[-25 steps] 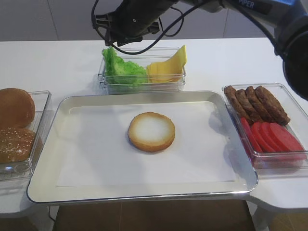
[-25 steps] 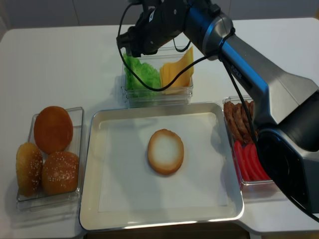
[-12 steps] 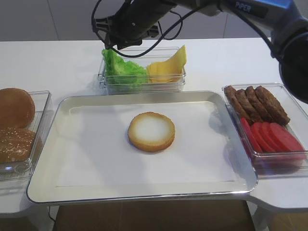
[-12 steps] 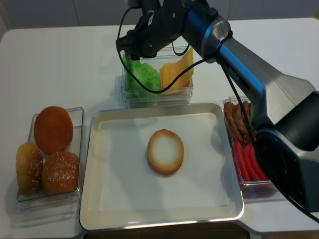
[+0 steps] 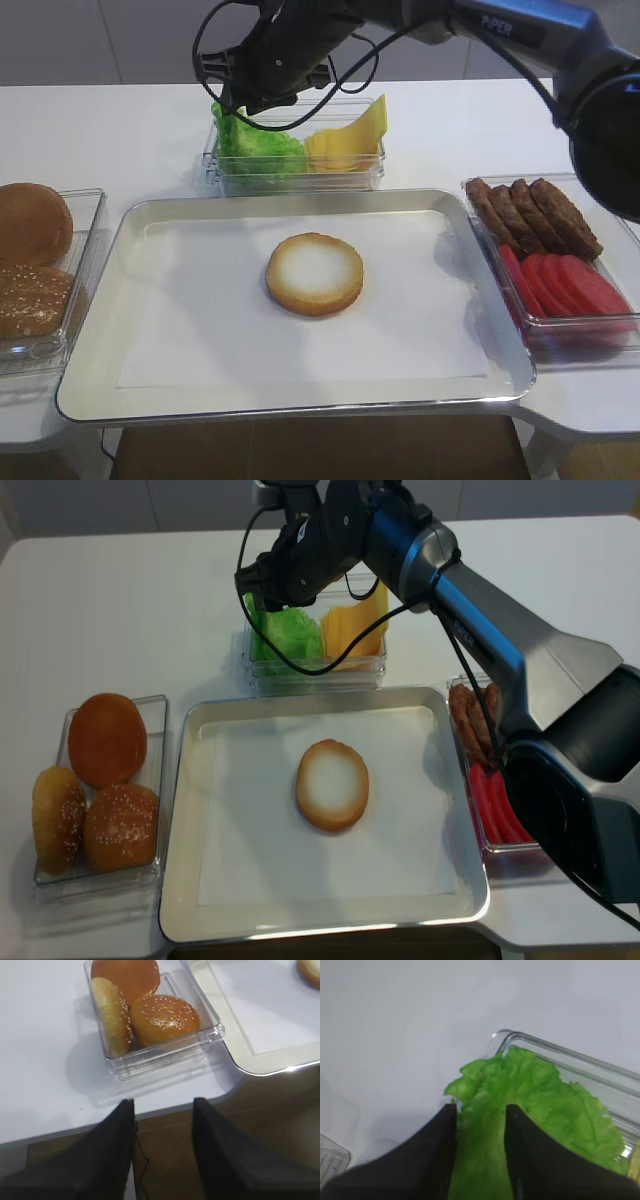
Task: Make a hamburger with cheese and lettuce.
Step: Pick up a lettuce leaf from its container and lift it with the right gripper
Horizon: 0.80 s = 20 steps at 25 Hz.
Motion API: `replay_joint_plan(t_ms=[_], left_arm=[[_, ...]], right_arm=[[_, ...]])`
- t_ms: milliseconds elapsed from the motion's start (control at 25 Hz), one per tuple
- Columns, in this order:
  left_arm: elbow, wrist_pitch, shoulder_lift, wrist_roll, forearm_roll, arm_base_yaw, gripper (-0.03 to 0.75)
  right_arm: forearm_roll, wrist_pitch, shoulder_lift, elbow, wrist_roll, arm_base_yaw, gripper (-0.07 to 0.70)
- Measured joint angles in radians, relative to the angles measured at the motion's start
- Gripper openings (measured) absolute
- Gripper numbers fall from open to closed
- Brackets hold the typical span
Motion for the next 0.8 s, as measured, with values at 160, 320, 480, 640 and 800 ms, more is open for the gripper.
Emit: replay_joint_plan(t_ms=[160,320,480,640,800], left_arm=[[0.000,0.000,0.000,0.000,0.000,0.000,0.288],[0.000,0.000,0.000,0.000,0.000,0.000,0.288],[0.000,0.000,0.000,0.000,0.000,0.000,0.288],[0.000,0.000,0.000,0.000,0.000,0.000,0.288],[0.000,0.000,0.000,0.000,0.000,0.000,0.288]], right_arm=[[-0.002,0.000,0.000,0.000,0.000,0.000,0.265],[-0.002,-0.002,0.000,0.000,0.000,0.000,0.250],[-0.002,-0.002,0.000,0.000,0.000,0.000,0.186],[-0.002,-0.002,0.000,0.000,0.000,0.000,0.117],[-0.002,-0.002,0.000,0.000,0.002,0.000,0.064]])
